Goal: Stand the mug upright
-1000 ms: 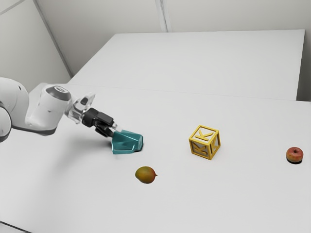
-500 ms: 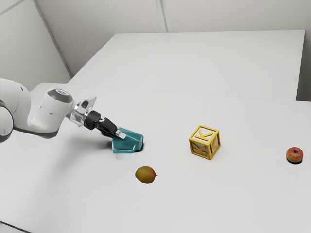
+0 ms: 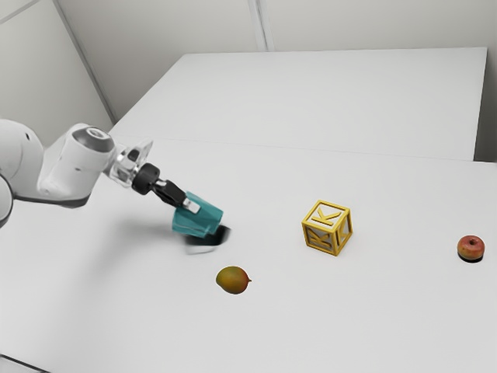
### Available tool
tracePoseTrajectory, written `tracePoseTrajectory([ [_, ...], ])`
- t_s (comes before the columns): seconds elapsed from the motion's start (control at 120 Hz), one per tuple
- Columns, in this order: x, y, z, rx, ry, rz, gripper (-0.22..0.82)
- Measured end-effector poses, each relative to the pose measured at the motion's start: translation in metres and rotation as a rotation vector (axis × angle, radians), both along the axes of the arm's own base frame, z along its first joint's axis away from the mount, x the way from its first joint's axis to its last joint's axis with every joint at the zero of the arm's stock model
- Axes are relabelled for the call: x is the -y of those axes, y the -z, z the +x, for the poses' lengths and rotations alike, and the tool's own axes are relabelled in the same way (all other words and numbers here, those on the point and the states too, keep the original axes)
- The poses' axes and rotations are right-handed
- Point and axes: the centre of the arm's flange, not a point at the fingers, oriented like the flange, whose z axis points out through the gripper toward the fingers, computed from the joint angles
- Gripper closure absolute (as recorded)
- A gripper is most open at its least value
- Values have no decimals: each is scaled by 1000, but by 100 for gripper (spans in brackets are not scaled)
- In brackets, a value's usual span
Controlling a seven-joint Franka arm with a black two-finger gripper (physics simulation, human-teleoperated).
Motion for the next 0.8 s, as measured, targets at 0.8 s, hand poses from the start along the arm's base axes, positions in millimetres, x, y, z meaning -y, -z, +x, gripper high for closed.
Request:
tracePoseTrajectory([
  [0.8,118,-62,-14,134,264,887,78],
])
